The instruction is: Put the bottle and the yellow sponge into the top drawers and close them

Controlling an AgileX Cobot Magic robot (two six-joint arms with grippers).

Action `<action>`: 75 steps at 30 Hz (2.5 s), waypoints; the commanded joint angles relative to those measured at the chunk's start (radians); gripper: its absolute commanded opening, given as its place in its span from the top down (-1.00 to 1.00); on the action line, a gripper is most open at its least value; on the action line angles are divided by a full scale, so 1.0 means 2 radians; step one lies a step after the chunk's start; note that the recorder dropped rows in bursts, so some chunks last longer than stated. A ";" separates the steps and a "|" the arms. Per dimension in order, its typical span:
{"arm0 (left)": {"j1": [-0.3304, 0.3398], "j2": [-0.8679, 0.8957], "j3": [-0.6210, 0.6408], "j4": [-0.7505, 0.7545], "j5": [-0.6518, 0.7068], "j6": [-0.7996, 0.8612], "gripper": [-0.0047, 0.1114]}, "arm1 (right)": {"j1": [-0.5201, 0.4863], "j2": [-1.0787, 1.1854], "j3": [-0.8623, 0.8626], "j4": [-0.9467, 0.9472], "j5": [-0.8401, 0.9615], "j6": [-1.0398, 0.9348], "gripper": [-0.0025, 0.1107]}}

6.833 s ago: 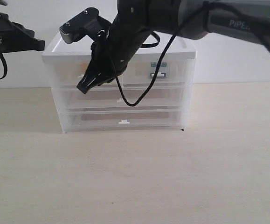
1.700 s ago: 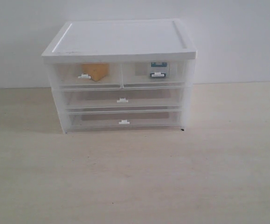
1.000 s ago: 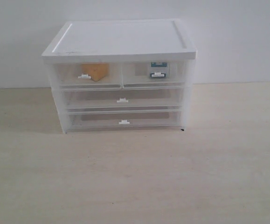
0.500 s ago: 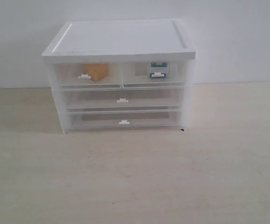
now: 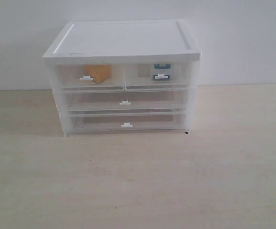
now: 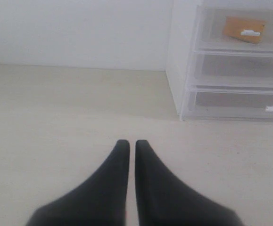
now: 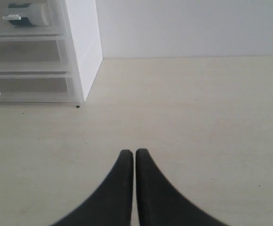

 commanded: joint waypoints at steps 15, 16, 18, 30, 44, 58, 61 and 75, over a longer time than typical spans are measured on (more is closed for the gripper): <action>0.001 -0.001 0.002 -0.004 0.000 0.003 0.85 | -0.002 -0.003 0.002 -0.006 0.023 -0.007 0.96; 0.001 -0.001 0.002 -0.004 0.000 0.003 0.85 | -0.002 -0.003 0.002 -0.006 0.023 -0.007 0.96; 0.001 -0.001 0.002 -0.004 0.000 0.003 0.85 | -0.002 -0.003 0.002 -0.006 0.020 -0.007 0.96; 0.001 -0.001 0.002 -0.004 -0.003 0.003 0.85 | -0.002 -0.003 0.002 -0.006 0.021 -0.002 0.96; 0.001 -0.001 0.002 -0.004 -0.003 0.003 0.85 | -0.002 -0.003 0.002 -0.006 0.021 -0.002 0.96; 0.001 -0.001 0.002 -0.004 -0.002 0.003 0.85 | -0.002 -0.003 0.002 -0.006 0.021 -0.002 0.96; 0.001 -0.001 0.002 -0.004 -0.002 0.003 0.85 | -0.002 -0.003 0.002 -0.006 0.021 -0.002 0.96; 0.001 -0.001 0.002 -0.004 -0.002 0.003 0.85 | -0.002 -0.003 0.002 -0.006 0.021 -0.002 0.96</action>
